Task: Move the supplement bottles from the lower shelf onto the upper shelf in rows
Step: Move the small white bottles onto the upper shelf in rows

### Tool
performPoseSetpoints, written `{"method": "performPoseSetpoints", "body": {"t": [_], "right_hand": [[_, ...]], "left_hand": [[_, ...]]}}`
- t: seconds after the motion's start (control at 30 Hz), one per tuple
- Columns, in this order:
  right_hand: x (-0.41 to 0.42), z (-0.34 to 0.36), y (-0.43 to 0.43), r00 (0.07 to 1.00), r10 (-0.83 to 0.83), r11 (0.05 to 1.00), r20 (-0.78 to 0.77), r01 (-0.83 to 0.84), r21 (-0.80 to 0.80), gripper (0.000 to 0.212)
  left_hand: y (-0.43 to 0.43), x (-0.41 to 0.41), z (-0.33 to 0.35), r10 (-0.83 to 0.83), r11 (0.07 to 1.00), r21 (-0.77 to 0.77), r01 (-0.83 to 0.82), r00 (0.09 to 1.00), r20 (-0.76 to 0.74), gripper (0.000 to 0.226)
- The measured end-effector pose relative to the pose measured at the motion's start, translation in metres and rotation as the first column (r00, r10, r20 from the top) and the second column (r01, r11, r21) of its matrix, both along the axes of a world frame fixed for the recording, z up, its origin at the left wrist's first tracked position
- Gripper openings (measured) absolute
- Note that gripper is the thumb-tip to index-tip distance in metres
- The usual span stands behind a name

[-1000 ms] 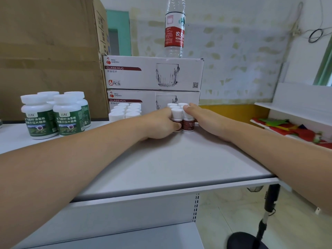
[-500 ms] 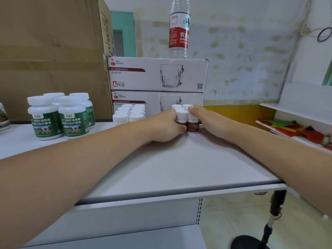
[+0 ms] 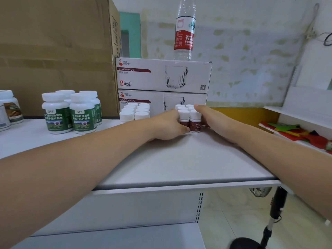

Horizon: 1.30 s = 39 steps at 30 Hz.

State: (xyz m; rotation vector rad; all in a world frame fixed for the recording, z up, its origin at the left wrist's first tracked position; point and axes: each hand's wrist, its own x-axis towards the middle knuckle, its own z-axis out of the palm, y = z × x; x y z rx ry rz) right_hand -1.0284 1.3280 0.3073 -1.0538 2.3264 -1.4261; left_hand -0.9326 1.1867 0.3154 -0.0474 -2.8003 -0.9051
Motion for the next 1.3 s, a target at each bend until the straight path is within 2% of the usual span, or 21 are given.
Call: {"method": "performPoseSetpoints", "body": {"t": [0.17,0.3,0.43,0.53,0.67,0.77,0.83,0.9,1.0,1.07,1.13,1.2,1.3], "right_hand": [[0.005,0.001,0.001,0.998,0.035,0.999,-0.043,-0.035,-0.002,0.045],[0.007,0.001,0.001,0.997,0.028,1.000,-0.069,-0.028,-0.006,0.046],[0.004,0.000,0.002,0.999,-0.018,0.999,-0.043,0.020,0.031,0.045],[0.004,0.002,0.002,0.998,-0.049,0.997,-0.049,0.051,0.052,0.046],[0.004,0.004,0.003,0.994,-0.098,0.988,-0.056,0.104,0.111,0.068],[0.011,0.014,0.005,0.976,-0.187,0.979,-0.113,0.194,0.058,0.062],[0.017,0.027,0.004,0.958,-0.227,0.971,-0.175,0.237,0.039,0.059],[0.028,0.044,0.000,0.937,-0.248,0.965,-0.247,0.260,0.016,0.059],[0.046,0.070,-0.012,0.922,-0.224,0.975,-0.315,0.214,-0.067,0.058],[0.059,0.078,-0.027,0.956,-0.166,0.979,-0.240,0.132,-0.153,0.059],[0.073,0.077,-0.046,0.992,-0.073,0.976,-0.103,0.050,-0.211,0.060],[0.084,0.066,-0.066,1.000,0.000,0.975,0.010,0.002,-0.223,0.060],[0.089,0.047,-0.095,0.993,0.013,0.972,0.113,0.014,-0.234,0.056]], "left_hand": [[0.000,-0.001,0.000,0.006,1.000,-0.020,-0.007,1.000,-0.006,0.008],[0.001,0.001,0.000,0.013,0.999,-0.046,-0.013,1.000,-0.003,0.018],[0.003,0.003,0.002,-0.004,0.998,-0.067,0.004,1.000,0.000,0.028],[0.003,0.004,0.003,0.006,0.998,-0.069,-0.006,1.000,-0.004,0.016],[0.007,0.010,0.008,0.060,0.996,-0.063,-0.060,0.998,0.002,0.019],[0.013,0.015,0.019,0.126,0.990,-0.065,-0.124,0.991,0.034,0.027],[0.012,0.021,0.035,0.158,0.977,-0.147,-0.154,0.987,0.014,0.028],[0.002,0.035,0.056,0.152,0.958,-0.246,-0.147,0.988,0.003,0.045],[-0.020,0.067,0.084,0.152,0.951,-0.277,-0.139,0.988,0.028,0.078],[-0.039,0.086,0.092,0.154,0.946,-0.290,-0.145,0.988,0.006,0.090],[-0.059,0.095,0.088,0.168,0.958,-0.235,-0.168,0.986,-0.017,0.096],[-0.074,0.099,0.072,0.148,0.982,-0.115,-0.149,0.989,-0.018,0.093],[-0.094,0.093,0.048,-0.035,0.996,0.080,0.034,0.999,0.001,0.076]]}}
